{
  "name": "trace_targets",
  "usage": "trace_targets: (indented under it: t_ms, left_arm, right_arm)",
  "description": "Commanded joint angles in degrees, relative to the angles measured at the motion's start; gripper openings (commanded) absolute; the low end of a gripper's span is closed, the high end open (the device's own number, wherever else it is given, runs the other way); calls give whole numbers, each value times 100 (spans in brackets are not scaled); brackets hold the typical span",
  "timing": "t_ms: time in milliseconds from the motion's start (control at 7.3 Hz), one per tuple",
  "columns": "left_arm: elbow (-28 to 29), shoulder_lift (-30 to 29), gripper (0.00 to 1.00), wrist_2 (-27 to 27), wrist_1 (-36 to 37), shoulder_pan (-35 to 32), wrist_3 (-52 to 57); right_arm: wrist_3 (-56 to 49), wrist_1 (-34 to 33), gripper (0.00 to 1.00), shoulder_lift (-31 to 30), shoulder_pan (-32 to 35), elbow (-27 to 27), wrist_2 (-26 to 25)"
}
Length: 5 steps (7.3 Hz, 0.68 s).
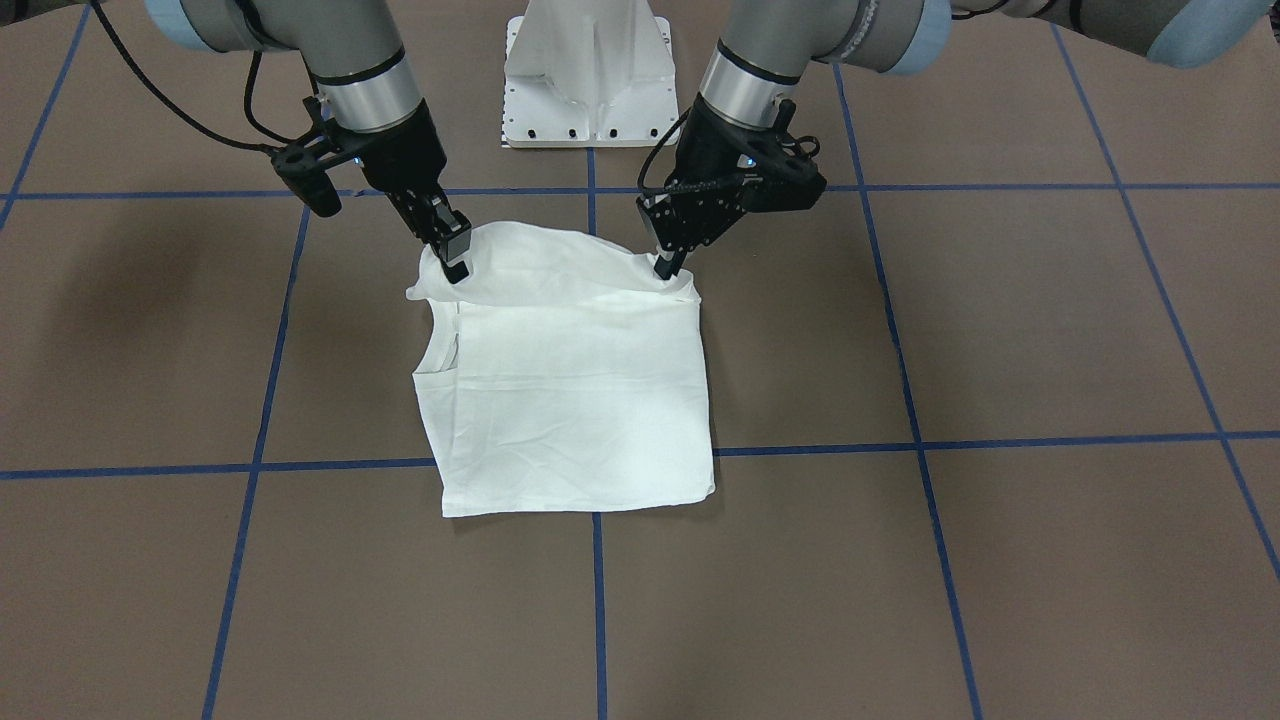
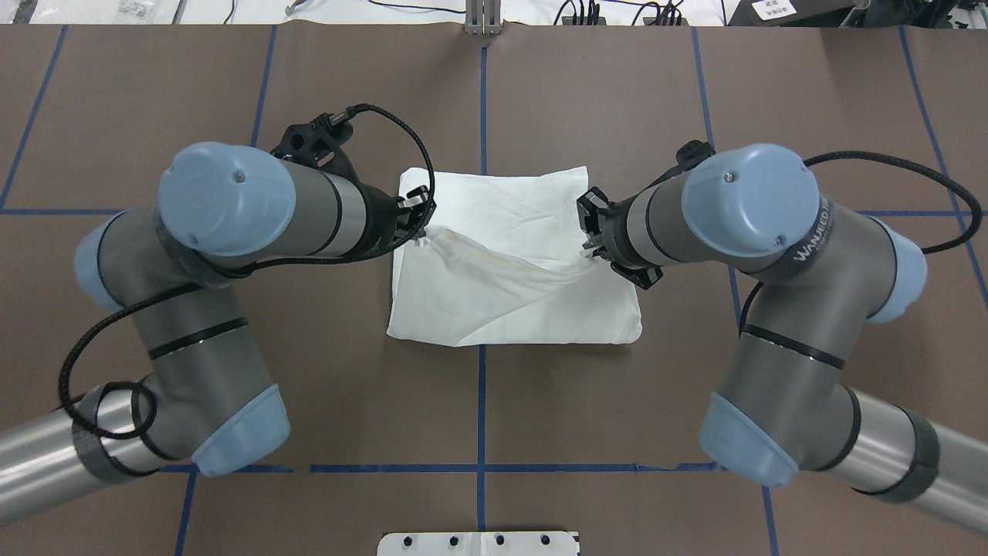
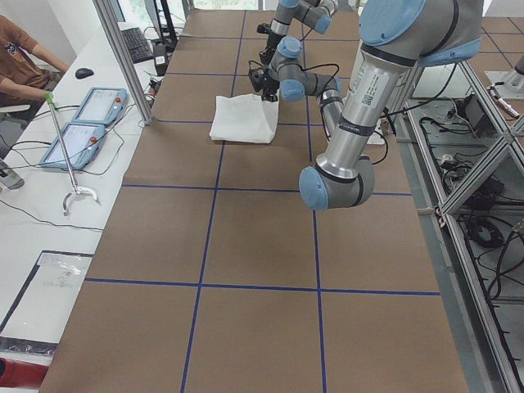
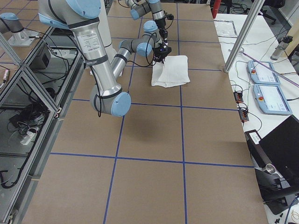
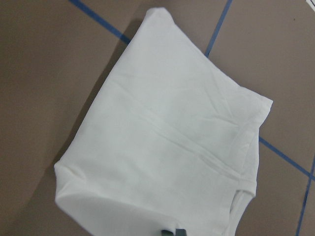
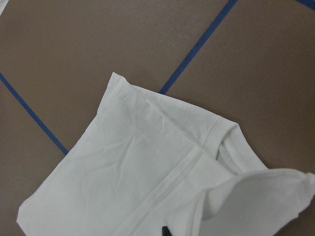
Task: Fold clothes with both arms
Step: 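Lift the near edge with both grippers and fold it toward the far edge, then release the folded edge and raise both grippers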
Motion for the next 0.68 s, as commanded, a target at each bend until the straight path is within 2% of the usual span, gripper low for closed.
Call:
trace_targets:
  t_ms: [0, 137, 274, 411, 548]
  left_arm:
    - [1178, -226, 0, -44, -1036, -399, 248]
    - [1331, -341, 0, -175, -1066, -540, 335]
    - [1576, -420, 0, -176, -1144, -593, 397]
    - [1961, -438, 0, -168, -1676, -602, 406]
    - [2348, -482, 37, -168, -2029, -698, 580]
  right_arm:
    - [-431, 4, 0, 713, 494, -1113, 449]
    - [-502, 5, 0, 1170, 653, -1763, 599]
    - [-746, 48, 0, 1366, 863, -2178, 870]
    - [-905, 710, 2, 1368, 1004, -2618, 995]
    - [-1011, 1230, 99, 1411, 1067, -3135, 1074]
